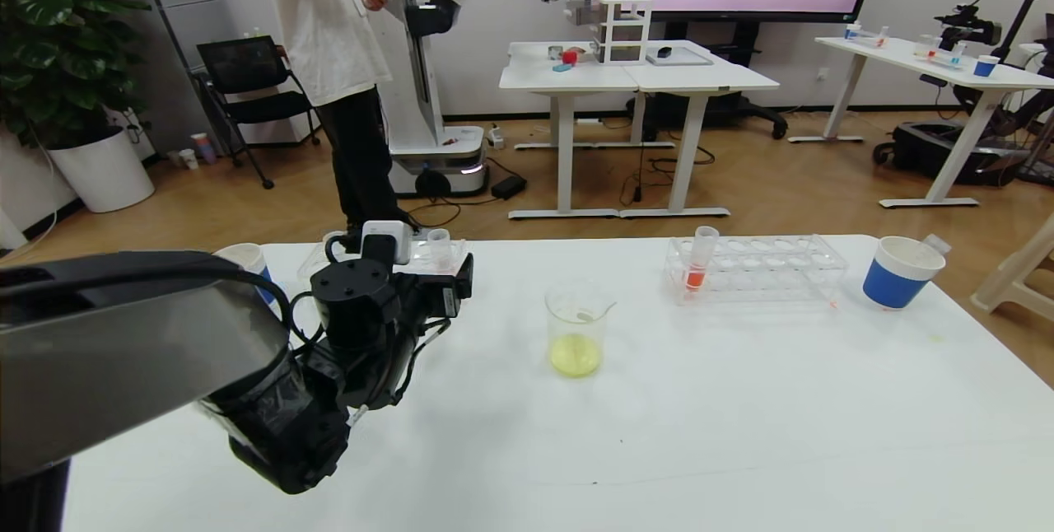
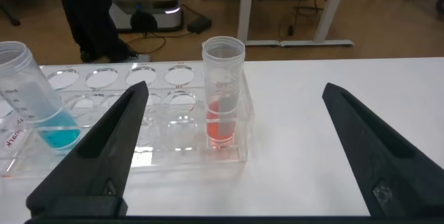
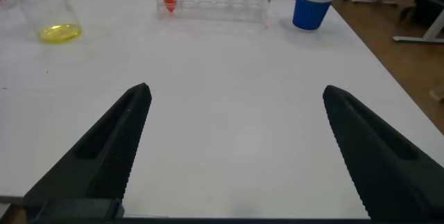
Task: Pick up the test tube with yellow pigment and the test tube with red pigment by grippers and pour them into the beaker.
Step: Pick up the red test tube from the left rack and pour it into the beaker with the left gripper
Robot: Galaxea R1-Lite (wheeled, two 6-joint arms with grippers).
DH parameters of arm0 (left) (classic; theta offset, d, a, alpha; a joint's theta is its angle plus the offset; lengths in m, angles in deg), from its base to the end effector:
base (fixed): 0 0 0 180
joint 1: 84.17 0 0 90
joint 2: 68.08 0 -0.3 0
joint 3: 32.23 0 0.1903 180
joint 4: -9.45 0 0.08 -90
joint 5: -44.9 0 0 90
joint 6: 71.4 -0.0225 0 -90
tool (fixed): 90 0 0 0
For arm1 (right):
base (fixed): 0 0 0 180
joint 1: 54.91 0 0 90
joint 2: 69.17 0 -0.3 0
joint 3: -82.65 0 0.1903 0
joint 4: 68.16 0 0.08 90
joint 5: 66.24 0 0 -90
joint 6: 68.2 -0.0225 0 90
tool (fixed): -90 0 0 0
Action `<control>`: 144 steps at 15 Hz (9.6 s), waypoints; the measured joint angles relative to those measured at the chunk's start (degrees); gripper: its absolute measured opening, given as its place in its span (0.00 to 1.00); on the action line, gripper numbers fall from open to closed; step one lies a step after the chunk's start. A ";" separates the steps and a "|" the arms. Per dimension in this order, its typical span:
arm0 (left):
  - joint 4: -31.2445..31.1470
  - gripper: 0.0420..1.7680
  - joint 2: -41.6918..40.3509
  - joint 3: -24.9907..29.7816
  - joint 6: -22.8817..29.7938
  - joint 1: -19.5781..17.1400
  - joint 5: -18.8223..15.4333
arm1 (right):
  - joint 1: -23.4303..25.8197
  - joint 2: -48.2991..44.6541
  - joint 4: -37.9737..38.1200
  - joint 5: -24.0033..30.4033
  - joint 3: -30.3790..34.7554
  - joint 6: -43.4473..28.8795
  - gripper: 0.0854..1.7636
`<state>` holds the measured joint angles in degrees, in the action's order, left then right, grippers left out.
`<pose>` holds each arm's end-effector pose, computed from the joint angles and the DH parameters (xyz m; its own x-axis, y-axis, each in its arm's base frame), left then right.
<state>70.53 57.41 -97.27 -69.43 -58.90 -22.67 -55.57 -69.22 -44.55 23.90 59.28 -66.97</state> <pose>0.3372 -0.1497 0.0798 0.9987 -0.0495 0.0102 0.0499 0.9980 -0.0386 -0.0229 -0.0002 0.0750 0.9999 0.0140 -0.0033 -0.0140 0.9997 -0.0215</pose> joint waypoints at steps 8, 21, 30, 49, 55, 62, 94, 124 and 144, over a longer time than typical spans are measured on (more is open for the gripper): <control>-0.66 0.99 9.59 -13.95 0.11 -3.11 -0.28 | -0.02 0.00 0.00 0.00 0.00 0.02 0.98; -0.63 0.29 11.82 -15.91 0.02 -3.63 -0.55 | 0.02 0.00 0.00 0.02 0.00 0.00 0.98; -13.23 0.26 4.55 -19.69 -1.67 -3.47 -1.38 | 0.00 0.00 0.00 0.02 0.00 0.02 0.98; -16.88 0.26 0.98 -28.50 -29.50 -1.60 -45.78 | 0.00 0.00 0.00 0.00 0.00 0.02 0.98; -13.45 0.26 4.36 -29.77 -41.39 -0.09 -53.68 | -0.02 0.00 0.02 -0.02 0.00 0.00 0.98; -13.42 0.26 6.66 -32.45 -56.05 -0.48 -63.03 | -0.02 0.00 0.02 0.00 0.00 0.00 0.98; -13.28 0.26 12.28 -34.54 -91.00 -2.18 -66.98 | -0.02 0.00 0.02 0.00 0.00 0.00 0.98; -4.49 0.26 4.41 -31.67 -44.72 -1.21 -31.16 | -0.02 0.00 0.02 0.00 0.00 0.00 0.98; -33.21 0.26 -11.96 -28.26 1.13 -30.01 -12.41 | -0.02 0.00 0.02 0.02 0.00 0.02 0.98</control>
<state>37.32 45.45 -125.52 -68.29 -88.92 -35.08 -55.59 -69.22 -44.52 23.92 59.28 -66.95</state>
